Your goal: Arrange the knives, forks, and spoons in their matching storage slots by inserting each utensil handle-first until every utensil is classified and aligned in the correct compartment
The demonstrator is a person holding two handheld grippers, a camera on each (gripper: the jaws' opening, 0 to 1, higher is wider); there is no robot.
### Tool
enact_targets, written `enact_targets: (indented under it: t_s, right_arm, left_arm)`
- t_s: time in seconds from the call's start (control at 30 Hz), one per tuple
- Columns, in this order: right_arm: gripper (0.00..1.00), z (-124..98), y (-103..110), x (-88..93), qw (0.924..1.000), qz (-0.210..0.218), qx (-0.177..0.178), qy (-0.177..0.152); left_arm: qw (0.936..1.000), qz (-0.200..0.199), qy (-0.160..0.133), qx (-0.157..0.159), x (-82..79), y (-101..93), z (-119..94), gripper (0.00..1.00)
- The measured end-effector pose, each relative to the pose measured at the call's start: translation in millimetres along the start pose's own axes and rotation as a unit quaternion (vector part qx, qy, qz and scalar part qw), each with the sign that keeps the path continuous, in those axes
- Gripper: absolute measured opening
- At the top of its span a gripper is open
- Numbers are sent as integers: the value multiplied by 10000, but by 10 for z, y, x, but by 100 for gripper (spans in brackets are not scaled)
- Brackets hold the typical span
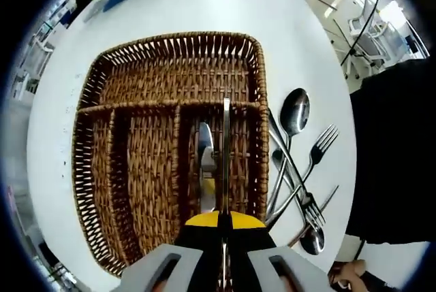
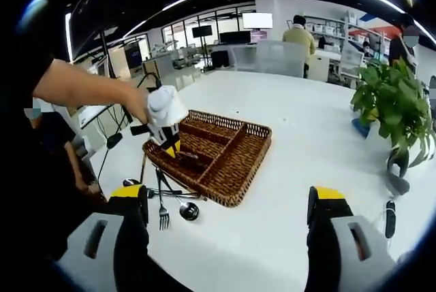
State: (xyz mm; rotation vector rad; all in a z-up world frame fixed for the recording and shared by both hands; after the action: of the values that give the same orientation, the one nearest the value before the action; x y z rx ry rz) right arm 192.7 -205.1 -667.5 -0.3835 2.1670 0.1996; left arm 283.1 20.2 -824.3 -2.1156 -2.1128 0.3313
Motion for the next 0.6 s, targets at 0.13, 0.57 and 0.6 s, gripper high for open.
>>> enact_targets:
  t_s: [0.13,0.57,0.6]
  right_arm:
    - [99,-13,-4,-1,10000,25,11,-3]
    - [99,-69,27,48,9999,124,-59,10]
    - [99,-70,39,43,9998,155,-91,-5]
  left_arm:
    - [10000,-47,64,-36,46,42,126,0]
    - [9996,-123,194,-133,34,64,345,0]
    - [9997,-131,187,-123,28,65,348,0]
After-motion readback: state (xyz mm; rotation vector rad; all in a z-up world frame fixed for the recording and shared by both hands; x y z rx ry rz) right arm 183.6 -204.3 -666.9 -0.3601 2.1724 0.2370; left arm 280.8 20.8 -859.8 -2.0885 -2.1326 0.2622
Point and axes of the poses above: the point that each gripper's makers call its tool centre point, and the gripper's own axes: z roughly forward along the fingers, y roughly to its left, x roughly out of its underside, the point moved 1 cm from there along -z, roughly backward along the fingers, and after that the axes turned 10 degrees about x, right-handed, at the moved point
